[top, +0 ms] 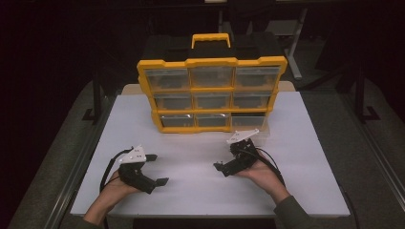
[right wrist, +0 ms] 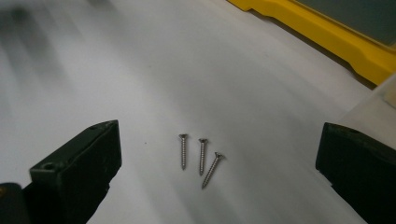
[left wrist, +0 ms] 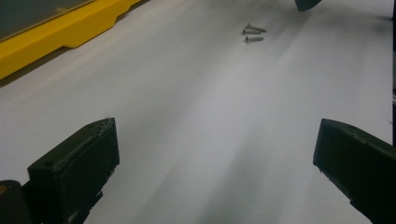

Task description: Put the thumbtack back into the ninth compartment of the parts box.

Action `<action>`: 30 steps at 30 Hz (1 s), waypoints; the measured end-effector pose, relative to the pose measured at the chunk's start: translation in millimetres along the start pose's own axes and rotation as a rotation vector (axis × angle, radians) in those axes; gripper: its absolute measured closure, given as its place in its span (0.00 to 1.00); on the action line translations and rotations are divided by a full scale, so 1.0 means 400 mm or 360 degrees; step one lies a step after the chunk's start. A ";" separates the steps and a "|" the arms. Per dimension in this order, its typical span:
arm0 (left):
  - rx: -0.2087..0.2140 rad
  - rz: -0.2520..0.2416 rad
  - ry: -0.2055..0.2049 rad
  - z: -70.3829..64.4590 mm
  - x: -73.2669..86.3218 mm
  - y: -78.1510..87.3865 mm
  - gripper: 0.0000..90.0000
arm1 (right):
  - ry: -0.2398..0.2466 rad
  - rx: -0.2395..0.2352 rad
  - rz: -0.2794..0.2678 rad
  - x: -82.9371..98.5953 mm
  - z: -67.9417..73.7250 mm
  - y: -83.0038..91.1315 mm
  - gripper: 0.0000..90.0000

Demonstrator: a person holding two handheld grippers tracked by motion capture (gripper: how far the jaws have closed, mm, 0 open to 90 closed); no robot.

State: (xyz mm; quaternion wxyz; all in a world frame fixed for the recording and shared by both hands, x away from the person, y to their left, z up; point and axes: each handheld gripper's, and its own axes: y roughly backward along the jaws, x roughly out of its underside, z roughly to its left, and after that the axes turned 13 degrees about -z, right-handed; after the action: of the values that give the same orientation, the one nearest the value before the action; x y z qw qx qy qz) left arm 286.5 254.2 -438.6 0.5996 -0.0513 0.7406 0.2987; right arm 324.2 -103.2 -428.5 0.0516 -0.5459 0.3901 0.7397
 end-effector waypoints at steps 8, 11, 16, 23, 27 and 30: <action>0.0000 -0.0001 -0.0003 -0.001 0.001 0.000 0.00 | 0.0012 -0.0008 0.0010 -0.003 0.004 -0.010 0.06; -0.0001 -0.0001 -0.0004 -0.001 0.001 0.000 0.00 | 0.0024 -0.0005 -0.0013 -0.003 0.007 -0.004 0.15; -0.0001 -0.0003 -0.0004 -0.001 0.002 0.000 0.00 | 0.0015 -0.0004 -0.0019 -0.002 0.006 -0.001 0.24; -0.0002 -0.0005 -0.0013 -0.002 0.003 0.000 0.00 | 0.0018 0.0018 -0.0014 -0.002 0.002 0.002 0.43; 0.0000 -0.0005 -0.0016 -0.003 0.003 0.000 0.00 | 0.0020 0.0034 0.0013 -0.001 0.003 0.001 0.53; 0.0005 -0.0005 -0.0017 -0.004 0.003 0.000 0.00 | 0.0022 0.0039 0.0033 0.001 0.002 -0.002 0.59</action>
State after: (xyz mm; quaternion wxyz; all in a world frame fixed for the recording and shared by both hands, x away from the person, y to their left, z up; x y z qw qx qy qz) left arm 284.7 253.5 -439.6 0.6041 -0.0498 0.7378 0.2969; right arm 323.8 -102.3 -429.3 0.0480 -0.5462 0.4052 0.7315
